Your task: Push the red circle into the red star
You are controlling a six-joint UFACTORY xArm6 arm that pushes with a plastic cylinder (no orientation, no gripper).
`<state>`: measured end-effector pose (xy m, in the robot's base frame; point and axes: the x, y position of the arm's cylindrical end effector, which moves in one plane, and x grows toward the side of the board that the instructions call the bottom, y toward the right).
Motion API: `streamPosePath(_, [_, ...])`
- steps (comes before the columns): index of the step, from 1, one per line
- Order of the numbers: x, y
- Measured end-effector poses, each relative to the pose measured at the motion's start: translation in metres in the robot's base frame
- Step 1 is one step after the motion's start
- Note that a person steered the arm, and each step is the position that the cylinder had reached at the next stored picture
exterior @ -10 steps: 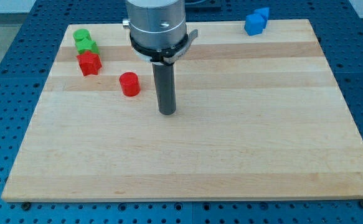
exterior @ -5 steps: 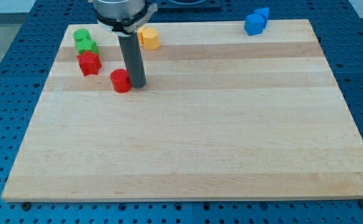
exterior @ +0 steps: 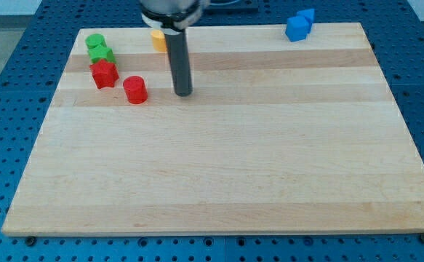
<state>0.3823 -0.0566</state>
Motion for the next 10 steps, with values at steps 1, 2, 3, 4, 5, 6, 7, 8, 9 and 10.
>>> streamPosePath(1, [0.025,0.001])
streamPosePath(2, [0.039,-0.032])
streamPosePath(3, [0.048,-0.049])
streamPosePath(4, [0.038,-0.059])
streamPosePath(5, [-0.005,-0.083])
streamPosePath(6, [-0.030,-0.100])
streamPosePath(7, [-0.029,-0.107])
streamPosePath(8, [-0.029,-0.106])
streamPosePath(9, [-0.029,-0.067])
streamPosePath(10, [-0.042,0.007])
